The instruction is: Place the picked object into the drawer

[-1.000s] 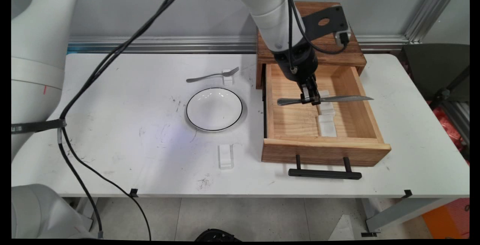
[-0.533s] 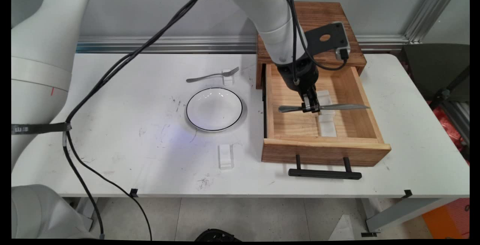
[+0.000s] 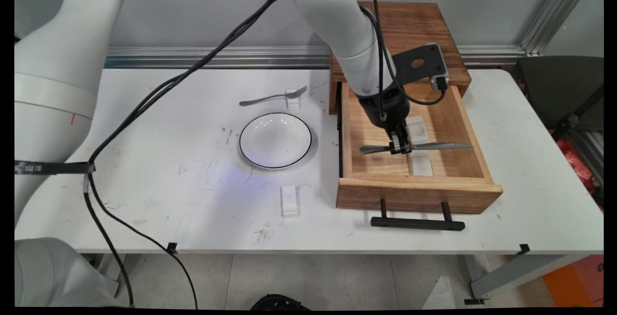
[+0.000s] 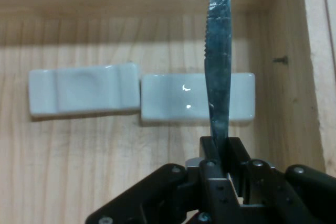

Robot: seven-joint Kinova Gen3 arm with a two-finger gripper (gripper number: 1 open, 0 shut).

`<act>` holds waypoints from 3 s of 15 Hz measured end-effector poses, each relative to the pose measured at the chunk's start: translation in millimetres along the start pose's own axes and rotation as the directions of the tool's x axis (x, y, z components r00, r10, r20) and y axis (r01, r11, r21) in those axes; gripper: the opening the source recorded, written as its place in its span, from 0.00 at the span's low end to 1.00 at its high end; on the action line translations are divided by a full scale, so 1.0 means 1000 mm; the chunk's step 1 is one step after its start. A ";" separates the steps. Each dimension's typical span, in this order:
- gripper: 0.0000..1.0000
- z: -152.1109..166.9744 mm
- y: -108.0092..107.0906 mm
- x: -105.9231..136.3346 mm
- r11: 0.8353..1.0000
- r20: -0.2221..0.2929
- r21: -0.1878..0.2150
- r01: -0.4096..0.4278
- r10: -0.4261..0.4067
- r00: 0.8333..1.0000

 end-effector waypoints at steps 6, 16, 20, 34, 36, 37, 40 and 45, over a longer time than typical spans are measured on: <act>0.00 0.016 -0.001 -0.009 1.000 0.003 0.002 0.030 -0.030 1.000; 0.00 0.039 -0.006 -0.021 0.998 0.002 0.010 0.060 -0.060 0.998; 0.00 0.047 -0.006 -0.025 0.998 0.002 0.003 0.066 -0.066 0.998; 0.00 0.067 -0.008 -0.031 0.998 -0.013 -0.013 0.061 -0.062 0.998; 0.00 0.069 -0.010 -0.031 0.998 -0.018 -0.014 0.060 -0.060 0.998; 0.00 0.070 -0.010 -0.031 0.998 -0.020 -0.014 0.060 -0.060 0.998; 0.00 0.073 -0.011 -0.031 0.998 -0.025 -0.016 0.059 -0.060 0.998; 1.00 0.075 -0.012 -0.031 0.998 -0.030 -0.018 0.059 -0.060 0.998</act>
